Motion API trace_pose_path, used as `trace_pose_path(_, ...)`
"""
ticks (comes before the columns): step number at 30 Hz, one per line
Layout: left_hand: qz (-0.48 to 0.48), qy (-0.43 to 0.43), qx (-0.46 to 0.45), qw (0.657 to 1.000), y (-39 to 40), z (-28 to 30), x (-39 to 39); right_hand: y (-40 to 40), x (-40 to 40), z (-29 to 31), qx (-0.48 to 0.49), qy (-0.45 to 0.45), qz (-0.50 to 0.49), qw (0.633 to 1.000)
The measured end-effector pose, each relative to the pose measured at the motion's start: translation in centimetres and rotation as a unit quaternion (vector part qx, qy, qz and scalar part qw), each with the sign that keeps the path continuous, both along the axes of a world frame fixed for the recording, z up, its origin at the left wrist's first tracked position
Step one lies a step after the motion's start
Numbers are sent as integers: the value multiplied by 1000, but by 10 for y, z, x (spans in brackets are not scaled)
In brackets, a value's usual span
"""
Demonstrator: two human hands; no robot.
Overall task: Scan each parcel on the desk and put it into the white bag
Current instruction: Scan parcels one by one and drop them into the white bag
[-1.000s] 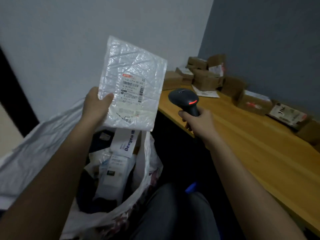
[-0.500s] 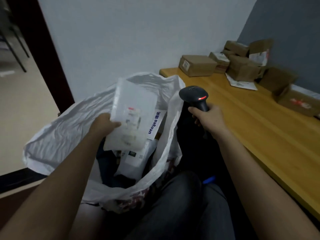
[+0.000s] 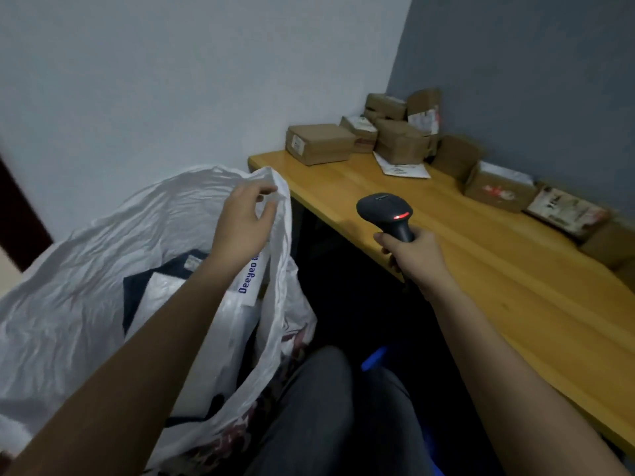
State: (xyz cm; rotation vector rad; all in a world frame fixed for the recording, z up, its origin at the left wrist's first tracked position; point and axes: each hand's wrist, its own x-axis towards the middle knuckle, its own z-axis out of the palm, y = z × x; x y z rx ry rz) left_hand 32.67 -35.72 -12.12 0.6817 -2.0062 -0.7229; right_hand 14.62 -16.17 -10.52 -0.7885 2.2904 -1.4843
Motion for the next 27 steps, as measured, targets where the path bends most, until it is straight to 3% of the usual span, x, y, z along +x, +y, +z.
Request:
trace_pose_path(3, -73, -3, -14, 997, 25, 28, -52, 28, -20, 15, -11, -18, -48, 999)
trace_pose_path(12, -216, -146, -4, 965, 69, 52, -229, 83, -106, 55, -61, -13, -198, 978)
trace_pose_path(17, -249, -213, -1, 945, 60, 42, -337, 72, -192, 70, -75, -45, -242, 966)
trace_pose_path(27, -268, -297, 5, 917, 79, 49, -522, 81, -341, 87, 10, -77, -298, 952)
